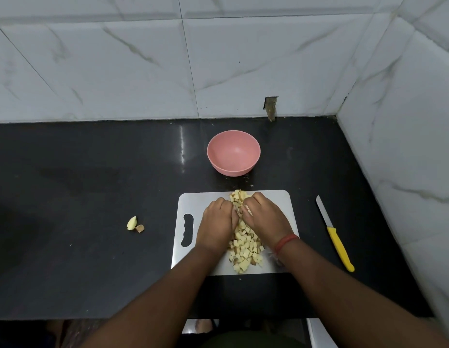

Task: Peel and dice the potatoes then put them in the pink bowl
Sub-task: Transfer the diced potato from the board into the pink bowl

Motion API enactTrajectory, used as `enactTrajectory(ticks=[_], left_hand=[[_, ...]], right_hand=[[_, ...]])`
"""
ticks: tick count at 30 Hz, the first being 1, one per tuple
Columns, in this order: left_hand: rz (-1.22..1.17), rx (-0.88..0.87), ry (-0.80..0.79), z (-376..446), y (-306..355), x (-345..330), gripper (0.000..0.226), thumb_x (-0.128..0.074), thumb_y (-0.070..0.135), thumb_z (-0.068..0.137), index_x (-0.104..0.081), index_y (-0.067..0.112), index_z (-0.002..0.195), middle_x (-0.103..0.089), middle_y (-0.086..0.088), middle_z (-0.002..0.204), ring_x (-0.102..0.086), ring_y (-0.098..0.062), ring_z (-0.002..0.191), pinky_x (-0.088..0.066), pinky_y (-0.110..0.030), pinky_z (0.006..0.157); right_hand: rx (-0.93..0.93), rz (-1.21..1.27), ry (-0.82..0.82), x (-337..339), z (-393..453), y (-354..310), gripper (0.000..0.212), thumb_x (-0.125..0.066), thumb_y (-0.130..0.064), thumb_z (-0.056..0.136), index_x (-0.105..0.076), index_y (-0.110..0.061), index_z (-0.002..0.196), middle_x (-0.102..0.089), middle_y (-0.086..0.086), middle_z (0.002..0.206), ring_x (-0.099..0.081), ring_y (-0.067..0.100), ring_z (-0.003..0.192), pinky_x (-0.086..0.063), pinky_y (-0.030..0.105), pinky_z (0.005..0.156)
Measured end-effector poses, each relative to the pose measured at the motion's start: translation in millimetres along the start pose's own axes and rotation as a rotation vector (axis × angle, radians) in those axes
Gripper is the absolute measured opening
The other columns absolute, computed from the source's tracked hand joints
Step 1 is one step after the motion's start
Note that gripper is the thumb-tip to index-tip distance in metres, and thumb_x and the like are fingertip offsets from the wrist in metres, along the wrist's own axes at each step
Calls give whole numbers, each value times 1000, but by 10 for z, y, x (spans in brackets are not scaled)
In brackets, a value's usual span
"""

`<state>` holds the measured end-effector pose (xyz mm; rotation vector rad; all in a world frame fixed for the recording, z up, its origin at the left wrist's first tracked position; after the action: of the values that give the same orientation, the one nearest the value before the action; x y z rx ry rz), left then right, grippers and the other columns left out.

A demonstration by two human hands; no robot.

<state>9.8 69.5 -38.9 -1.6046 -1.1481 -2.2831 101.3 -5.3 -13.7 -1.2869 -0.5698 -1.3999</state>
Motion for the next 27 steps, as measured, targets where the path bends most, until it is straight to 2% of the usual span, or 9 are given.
enactTrajectory(ticks=[3,5,10,13,16,20,24,25,27], left_hand=[[-52,21,-25,0,11,9,23,-38,22,101,-40,17,79,-43,0,79,-43,-18,73,-35,-33,68],[-76,55,-35,17,-3,28,24,-42,19,103,-41,17,79,-44,-1,79,-45,-17,73,-33,-30,68],[-168,94,11,47,17,151,25,-40,19,103,-44,17,78,-47,0,77,-46,-18,71,-37,-34,64],[-231,96,23,64,73,190,25,-42,18,102,-44,20,77,-47,4,75,-47,-14,70,-39,-34,64],[-314,147,18,95,136,210,34,-42,19,103,-37,30,71,-45,10,73,-46,-10,69,-35,-30,64],[-440,232,24,124,193,207,34,-41,18,101,-35,26,68,-45,4,70,-43,-11,67,-38,-33,63],[-596,309,102,211,216,235,26,-34,27,92,-40,16,69,-44,3,67,-40,-11,64,-38,-36,61],[-632,327,123,235,225,246,27,-35,26,92,-43,13,70,-45,2,67,-41,-11,64,-40,-38,62],[-717,365,157,299,258,288,27,-37,20,97,-45,10,73,-46,2,68,-41,-9,64,-41,-38,63]], right_hand=[[-21,64,-54,12,15,-8,24,-43,-23,94,-62,-9,89,-56,5,84,-55,20,73,-51,34,62],[-31,92,28,25,-10,7,24,-45,-24,91,-63,-11,84,-55,2,79,-55,18,67,-49,30,59],[-203,273,67,54,-59,114,8,-58,-16,91,-65,-12,93,-58,-2,88,-54,12,77,-42,21,68],[-307,435,75,97,-64,146,8,-54,-16,94,-63,-16,92,-56,-9,89,-51,4,81,-37,13,71],[-458,591,46,122,-62,169,13,-50,-19,96,-60,-23,88,-60,-12,84,-55,-1,81,-36,6,67],[-639,822,36,153,-92,182,18,-49,-21,97,-63,-23,86,-59,-11,68,-54,-2,63,-40,9,58],[-857,1105,76,66,-67,212,20,-49,-22,93,-67,-17,85,-65,4,74,-61,11,69,-50,26,64],[-922,1224,97,38,-56,204,20,-49,-21,92,-68,-16,85,-65,5,74,-61,13,67,-50,29,59],[-1022,1463,148,-1,5,189,19,-47,-16,92,-64,-13,84,-57,2,66,-54,11,55,-40,24,46]])
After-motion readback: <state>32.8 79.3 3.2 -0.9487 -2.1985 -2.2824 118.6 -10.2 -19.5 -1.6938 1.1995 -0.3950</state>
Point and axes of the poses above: each hand's wrist, its own z-axis towards the middle knuckle, its own x-axis out of the back of the hand, y = z × x, the point moved 7 cm from there along z, towards the middle knuckle
